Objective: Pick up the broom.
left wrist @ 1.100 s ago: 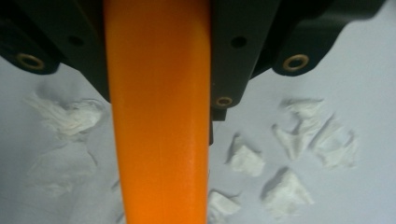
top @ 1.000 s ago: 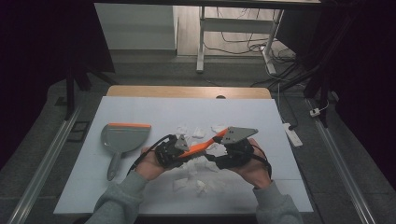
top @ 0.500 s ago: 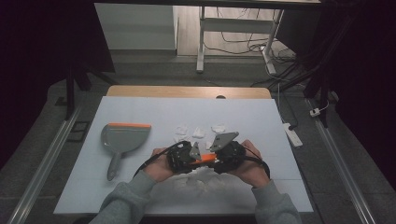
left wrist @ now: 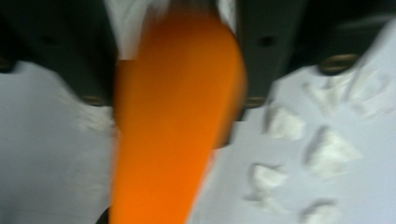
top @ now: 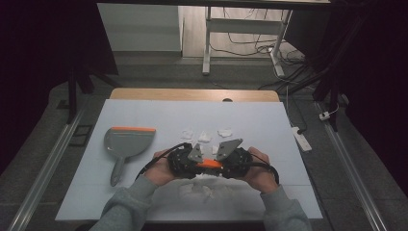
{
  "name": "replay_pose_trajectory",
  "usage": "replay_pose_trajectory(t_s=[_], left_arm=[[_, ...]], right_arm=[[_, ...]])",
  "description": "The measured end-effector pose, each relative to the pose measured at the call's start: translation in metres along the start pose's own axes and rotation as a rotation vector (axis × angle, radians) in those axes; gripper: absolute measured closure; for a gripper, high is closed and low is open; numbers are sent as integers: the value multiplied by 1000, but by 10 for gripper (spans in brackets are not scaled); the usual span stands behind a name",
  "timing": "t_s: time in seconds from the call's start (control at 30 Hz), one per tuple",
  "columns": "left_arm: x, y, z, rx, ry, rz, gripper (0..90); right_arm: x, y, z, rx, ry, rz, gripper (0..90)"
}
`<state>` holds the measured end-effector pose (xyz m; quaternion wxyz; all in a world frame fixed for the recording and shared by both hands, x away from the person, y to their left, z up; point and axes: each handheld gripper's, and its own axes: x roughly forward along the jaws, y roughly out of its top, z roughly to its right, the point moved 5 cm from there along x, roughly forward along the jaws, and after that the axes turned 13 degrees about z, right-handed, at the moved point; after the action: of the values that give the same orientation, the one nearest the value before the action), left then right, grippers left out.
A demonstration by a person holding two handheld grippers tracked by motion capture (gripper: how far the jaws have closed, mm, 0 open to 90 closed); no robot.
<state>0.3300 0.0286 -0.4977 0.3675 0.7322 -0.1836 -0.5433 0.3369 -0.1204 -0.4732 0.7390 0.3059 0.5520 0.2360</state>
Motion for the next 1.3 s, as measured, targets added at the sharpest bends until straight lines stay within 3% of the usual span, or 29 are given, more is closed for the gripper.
replay_pose_trajectory(t_s=[0.03,0.07,0.1,0.13,0.37,0.57,0.87,1.1,1.3], left_arm=[[0,0,0,0,0,0,541],[-9,-2,-4,-21,60,34,474],[-14,-3,-6,-40,90,59,410],[-14,-3,-6,-40,90,59,360],[-58,-21,-21,-178,211,171,323],[-86,-41,-26,-241,301,214,316],[-105,-90,-28,-348,373,181,318],[-116,-128,-23,-432,385,167,321],[-123,-145,-27,-483,422,188,321]], right_arm=[[0,0,0,0,0,0,659],[-2,-1,4,38,-24,6,665],[-4,-3,6,49,-30,10,665],[-5,-4,8,62,-31,15,667],[-9,-11,20,130,-59,51,669],[-13,-18,32,185,-109,65,672],[-22,-23,43,230,-204,104,680],[-28,-26,47,245,-254,112,683],[-33,-28,51,254,-278,134,684]])
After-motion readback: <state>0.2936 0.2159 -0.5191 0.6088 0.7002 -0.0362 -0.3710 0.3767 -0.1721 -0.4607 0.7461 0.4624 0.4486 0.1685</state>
